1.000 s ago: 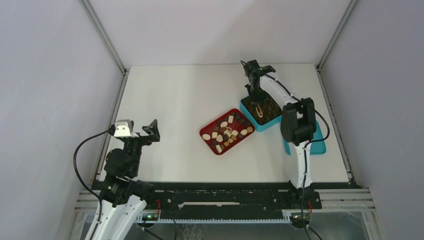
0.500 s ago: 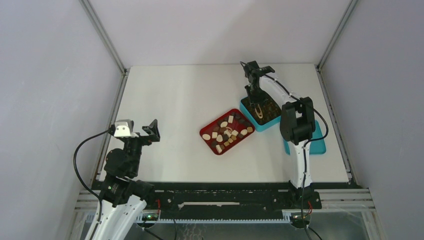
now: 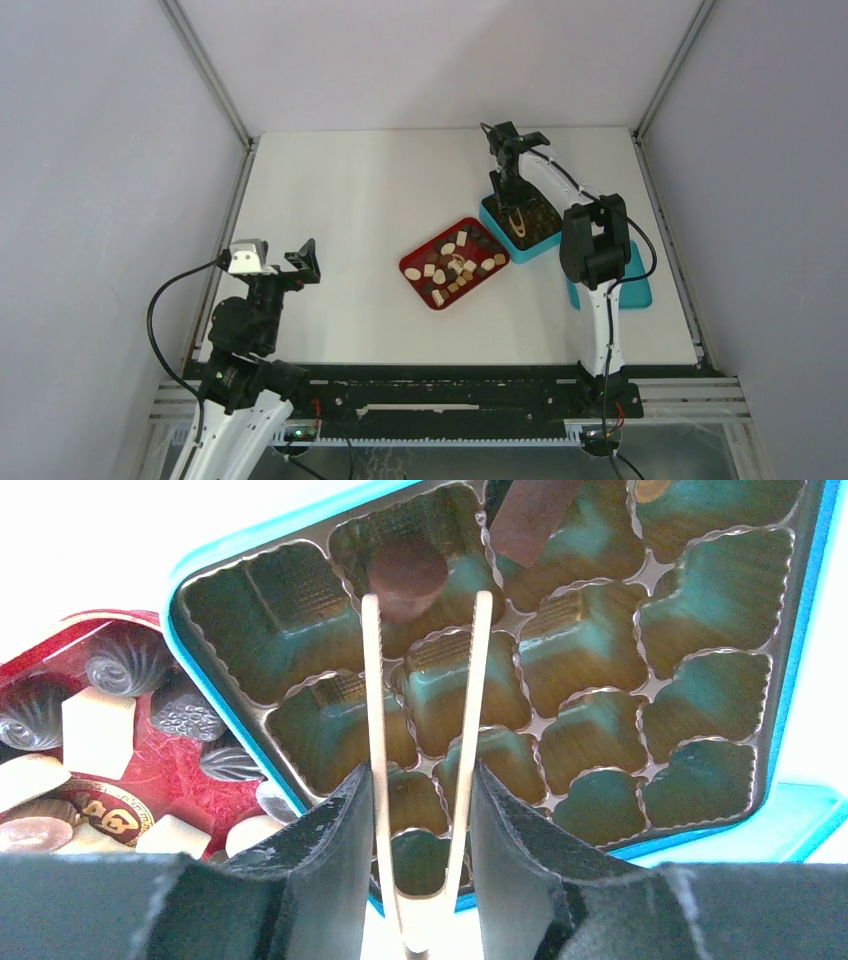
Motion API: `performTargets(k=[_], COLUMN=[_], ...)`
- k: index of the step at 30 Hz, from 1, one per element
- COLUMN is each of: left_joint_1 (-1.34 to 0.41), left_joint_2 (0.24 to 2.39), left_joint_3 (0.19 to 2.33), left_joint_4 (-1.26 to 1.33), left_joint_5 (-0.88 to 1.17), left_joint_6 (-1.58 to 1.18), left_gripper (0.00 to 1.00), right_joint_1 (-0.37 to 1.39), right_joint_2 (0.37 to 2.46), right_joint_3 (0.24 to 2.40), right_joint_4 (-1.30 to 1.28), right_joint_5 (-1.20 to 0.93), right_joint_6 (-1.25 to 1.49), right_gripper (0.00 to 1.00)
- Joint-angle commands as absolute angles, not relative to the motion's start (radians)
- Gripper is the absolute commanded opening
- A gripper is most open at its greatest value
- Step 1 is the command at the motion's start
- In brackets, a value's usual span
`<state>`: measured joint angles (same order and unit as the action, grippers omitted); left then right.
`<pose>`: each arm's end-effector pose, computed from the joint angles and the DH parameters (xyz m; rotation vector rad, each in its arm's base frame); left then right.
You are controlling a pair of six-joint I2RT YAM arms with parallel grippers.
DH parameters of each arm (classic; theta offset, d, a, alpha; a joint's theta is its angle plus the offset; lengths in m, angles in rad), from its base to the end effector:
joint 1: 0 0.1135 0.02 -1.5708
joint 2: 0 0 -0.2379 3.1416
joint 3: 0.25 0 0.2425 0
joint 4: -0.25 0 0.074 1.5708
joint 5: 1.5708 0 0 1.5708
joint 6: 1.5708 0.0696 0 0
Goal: Pack the chocolate
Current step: Place the fake chocolate in the packing box.
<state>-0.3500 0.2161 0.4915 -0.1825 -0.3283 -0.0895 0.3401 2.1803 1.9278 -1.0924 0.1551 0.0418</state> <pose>0.1361 -0.0258 0.2991 -0.0735 1.4821 -0.1133 0.4096 0.1335 0.1688 -0.4038 2.8584 -0.1581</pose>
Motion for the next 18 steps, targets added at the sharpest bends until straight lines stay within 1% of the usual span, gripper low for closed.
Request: performTargets(k=[1, 6, 10, 14, 18], left_joint_1=[-0.342, -0.342, -0.342, -0.341, -0.341], left_joint_2=[0.229, 0.236, 0.266, 0.325, 0.381], left_joint_3=[0.502, 0.508, 0.530, 0.557, 0.624], left_joint_4=[-0.156, -0.167, -0.186, -0.206, -0.252], left_joint_5=[-0.310, -0.308, -0.301, -0.265, -0.182], left_joint_6=[-0.100, -0.102, -0.134, -0.230, -0.308], left_gripper=[1.00, 1.00, 1.00, 1.00, 1.00], right_joint_1=[0.337, 0.337, 0.343, 0.358, 0.381], right_joint_2=[2.144, 2.118, 2.059, 1.989, 1.896], right_joint_3=[1.967, 1.957, 1.917, 1.854, 1.770], right_joint_4=[-1.072, -1.071, -1.046, -1.012, -0.964], right_joint_5=[0.146, 0.145, 0.125, 0.101, 0.071], right_joint_6=[0.034, 0.038, 0.043, 0.052, 0.056], right_gripper=[0.45, 0.46, 0.46, 0.45, 0.45])
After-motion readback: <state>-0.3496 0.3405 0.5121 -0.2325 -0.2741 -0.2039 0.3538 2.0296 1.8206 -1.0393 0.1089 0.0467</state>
